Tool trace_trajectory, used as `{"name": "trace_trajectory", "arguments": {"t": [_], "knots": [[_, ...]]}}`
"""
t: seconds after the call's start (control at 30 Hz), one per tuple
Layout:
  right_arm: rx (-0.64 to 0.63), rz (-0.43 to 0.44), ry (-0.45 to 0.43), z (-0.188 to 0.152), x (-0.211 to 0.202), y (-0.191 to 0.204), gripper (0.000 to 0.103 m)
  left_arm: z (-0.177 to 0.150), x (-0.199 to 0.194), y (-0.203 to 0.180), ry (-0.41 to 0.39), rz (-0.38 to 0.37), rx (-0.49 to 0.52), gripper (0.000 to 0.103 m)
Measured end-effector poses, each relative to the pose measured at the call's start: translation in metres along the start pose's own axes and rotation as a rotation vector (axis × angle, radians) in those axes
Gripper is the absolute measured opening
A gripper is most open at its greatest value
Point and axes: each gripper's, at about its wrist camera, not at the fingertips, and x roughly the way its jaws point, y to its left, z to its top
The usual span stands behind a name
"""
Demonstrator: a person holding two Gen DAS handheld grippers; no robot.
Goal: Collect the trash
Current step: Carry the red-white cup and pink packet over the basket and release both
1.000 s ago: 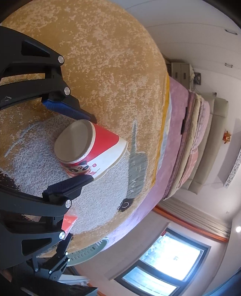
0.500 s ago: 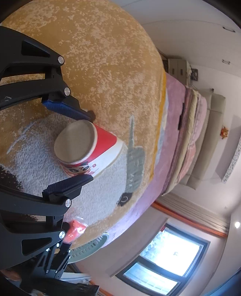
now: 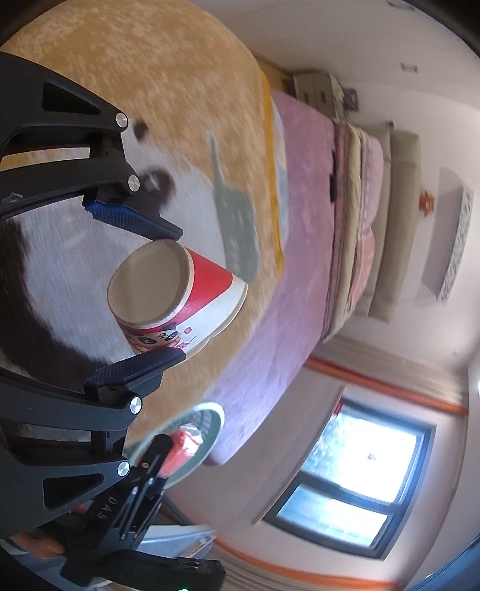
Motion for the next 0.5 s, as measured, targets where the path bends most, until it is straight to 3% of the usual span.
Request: {"name": "trace_trajectory", "arguments": {"t": [0.27,0.5], "knots": [[0.133,-0.093,-0.036,0.019,-0.014,-0.077,0.04,0.019,0.034,-0.083,0.014,-0.07,0.151,0.058],[0.234,-0.144,0.009,0.026,-0.001,-0.134,0.04,0.032,0.078,-0.142,0.053,-0.15,0.228,0.058]]}}
